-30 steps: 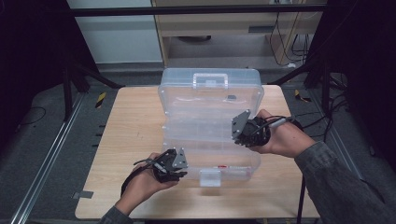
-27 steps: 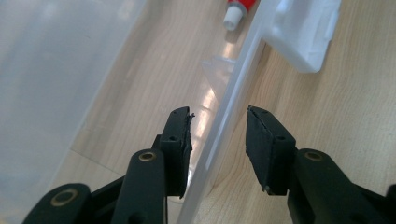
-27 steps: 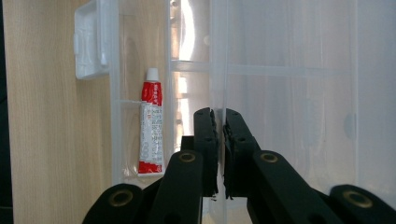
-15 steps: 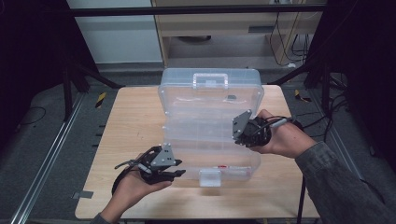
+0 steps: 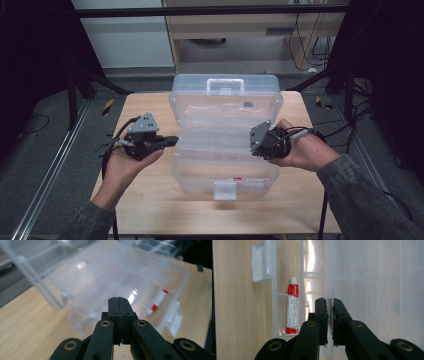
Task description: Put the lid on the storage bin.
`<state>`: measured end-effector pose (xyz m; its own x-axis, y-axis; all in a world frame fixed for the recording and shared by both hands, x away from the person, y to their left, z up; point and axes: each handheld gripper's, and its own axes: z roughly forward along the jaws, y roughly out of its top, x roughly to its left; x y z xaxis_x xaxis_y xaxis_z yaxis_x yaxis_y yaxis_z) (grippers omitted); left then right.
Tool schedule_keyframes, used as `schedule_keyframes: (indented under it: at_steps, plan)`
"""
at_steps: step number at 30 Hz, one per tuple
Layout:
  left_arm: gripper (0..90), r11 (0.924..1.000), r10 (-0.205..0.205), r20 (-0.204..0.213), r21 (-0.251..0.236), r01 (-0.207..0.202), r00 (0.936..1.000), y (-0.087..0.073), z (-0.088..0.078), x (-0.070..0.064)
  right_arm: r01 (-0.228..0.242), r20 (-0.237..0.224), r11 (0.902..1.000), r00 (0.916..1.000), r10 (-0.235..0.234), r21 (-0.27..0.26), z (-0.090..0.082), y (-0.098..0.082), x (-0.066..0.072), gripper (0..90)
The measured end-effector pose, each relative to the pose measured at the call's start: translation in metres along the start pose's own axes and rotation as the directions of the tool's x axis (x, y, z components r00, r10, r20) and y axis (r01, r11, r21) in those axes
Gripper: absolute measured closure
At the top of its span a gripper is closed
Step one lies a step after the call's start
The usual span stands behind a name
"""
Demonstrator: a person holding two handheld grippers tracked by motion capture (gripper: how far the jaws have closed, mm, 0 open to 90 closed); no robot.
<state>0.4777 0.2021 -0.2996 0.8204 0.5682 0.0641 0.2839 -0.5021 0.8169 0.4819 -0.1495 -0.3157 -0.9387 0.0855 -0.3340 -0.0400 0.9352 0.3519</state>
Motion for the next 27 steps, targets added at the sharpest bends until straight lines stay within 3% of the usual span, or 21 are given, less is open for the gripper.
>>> schedule_keyframes:
  at_steps: [6,13,18,27]
  plan:
    - [89.3,0.9967,-0.067,0.018,-0.045,0.068,0.9976,0.014,0.006,0.016,0.007,0.0,1.0,1.0,-0.007,0.001,0.001,0.0,0.002,84.1]
    - [89.6,0.9967,-0.063,-0.019,-0.051,0.062,0.9978,0.027,0.008,0.021,0.007,-0.006,1.0,1.0,-0.007,0.001,0.001,-0.001,0.004,83.9]
    - [89.8,0.995,-0.086,-0.043,-0.056,0.083,0.9954,0.027,0.006,0.027,0.004,-0.01,1.0,0.9999,-0.004,-0.001,0.002,-0.002,0.005,83.7]
    - [89.8,0.9901,-0.128,-0.039,-0.064,0.125,0.991,0.022,0.007,0.037,0.011,-0.01,0.9999,0.9999,-0.011,0.006,0.003,-0.002,0.009,83.0]
